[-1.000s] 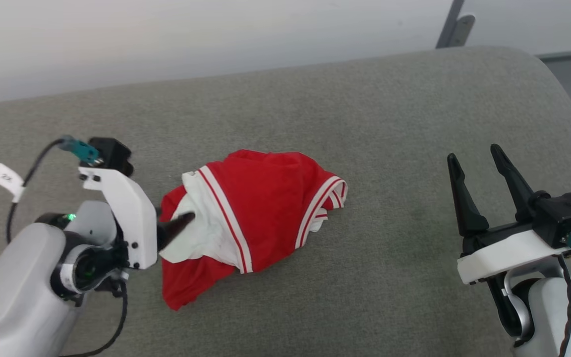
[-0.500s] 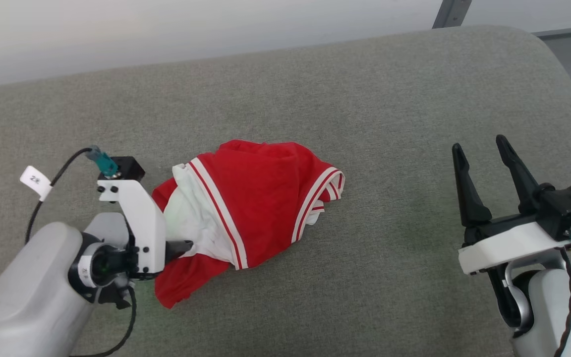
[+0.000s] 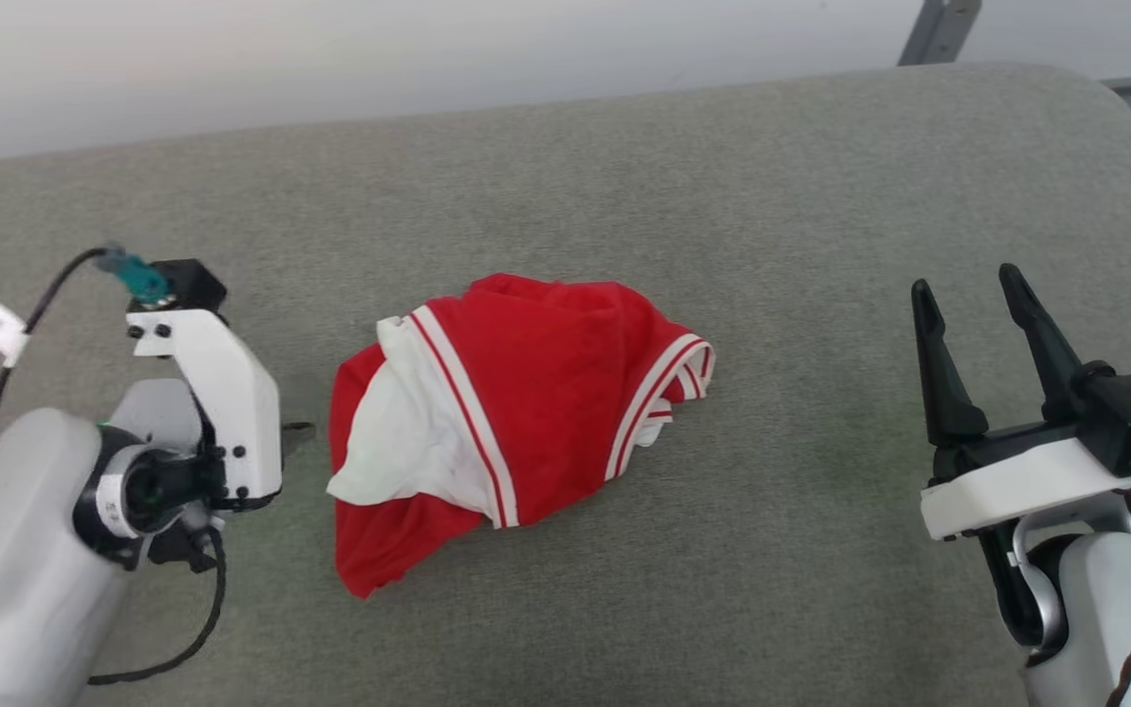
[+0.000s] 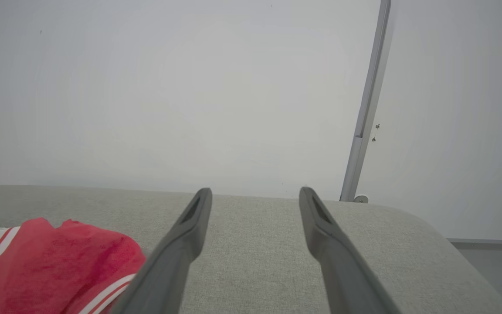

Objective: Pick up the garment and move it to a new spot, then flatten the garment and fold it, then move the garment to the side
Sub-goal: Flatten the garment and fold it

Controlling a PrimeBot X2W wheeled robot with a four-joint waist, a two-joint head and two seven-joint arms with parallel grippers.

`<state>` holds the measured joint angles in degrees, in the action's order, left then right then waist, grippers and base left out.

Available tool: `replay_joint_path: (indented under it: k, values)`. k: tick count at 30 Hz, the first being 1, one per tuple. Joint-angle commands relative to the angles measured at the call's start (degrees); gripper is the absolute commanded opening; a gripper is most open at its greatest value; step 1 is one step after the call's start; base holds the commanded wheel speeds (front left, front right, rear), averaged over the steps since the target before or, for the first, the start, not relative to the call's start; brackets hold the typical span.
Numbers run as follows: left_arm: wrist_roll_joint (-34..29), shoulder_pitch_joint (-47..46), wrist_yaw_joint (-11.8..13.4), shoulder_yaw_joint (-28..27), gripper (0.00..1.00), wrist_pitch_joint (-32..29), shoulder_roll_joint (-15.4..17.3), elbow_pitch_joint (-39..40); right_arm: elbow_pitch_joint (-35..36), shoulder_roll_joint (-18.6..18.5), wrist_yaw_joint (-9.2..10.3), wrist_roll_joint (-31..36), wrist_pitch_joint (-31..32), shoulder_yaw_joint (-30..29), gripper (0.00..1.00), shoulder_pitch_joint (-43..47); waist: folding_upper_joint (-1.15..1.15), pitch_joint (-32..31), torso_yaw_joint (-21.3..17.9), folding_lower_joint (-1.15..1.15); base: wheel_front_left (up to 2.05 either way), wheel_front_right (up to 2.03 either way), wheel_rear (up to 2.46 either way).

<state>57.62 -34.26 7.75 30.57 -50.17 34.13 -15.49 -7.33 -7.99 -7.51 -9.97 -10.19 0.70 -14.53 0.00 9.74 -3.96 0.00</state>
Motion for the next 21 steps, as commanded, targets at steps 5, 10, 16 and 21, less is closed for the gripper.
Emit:
replay_joint_path:
  k: [5, 10, 16, 21]
  values:
    - [1.58, 0.41, 2.46, -1.13, 1.0, -0.84, -0.93, 1.61, 0.37, -0.07, 0.03, 0.63, 0.17, -0.51, 1.0, 0.04, 0.0, 0.09, 1.87, 0.0, 0.0, 0.0, 0.0]
    - [2.41, -1.3, 4.69, 0.75, 1.0, -4.87, -3.22, 1.2, 0.71, -0.55, 0.03, 0.63, 0.56, 0.08, 1.0, -1.21, 0.0, 0.33, 2.43, 0.0, 0.0, 0.0, 0.0]
    - [2.39, -2.79, 6.05, 2.07, 1.0, -7.16, -4.97, -1.11, 0.95, -1.05, 0.03, 0.58, 1.06, 0.71, 1.0, -1.61, 0.0, 0.68, 2.17, 0.0, 0.0, 0.0, 0.0]
    - [2.21, -3.55, 7.3, 3.1, 1.0, -8.94, -5.72, -4.29, 1.38, -1.47, 0.03, 0.44, 1.41, 1.19, 1.0, -1.88, 0.0, 1.22, 1.43, 0.0, 0.0, 0.0, 0.0]
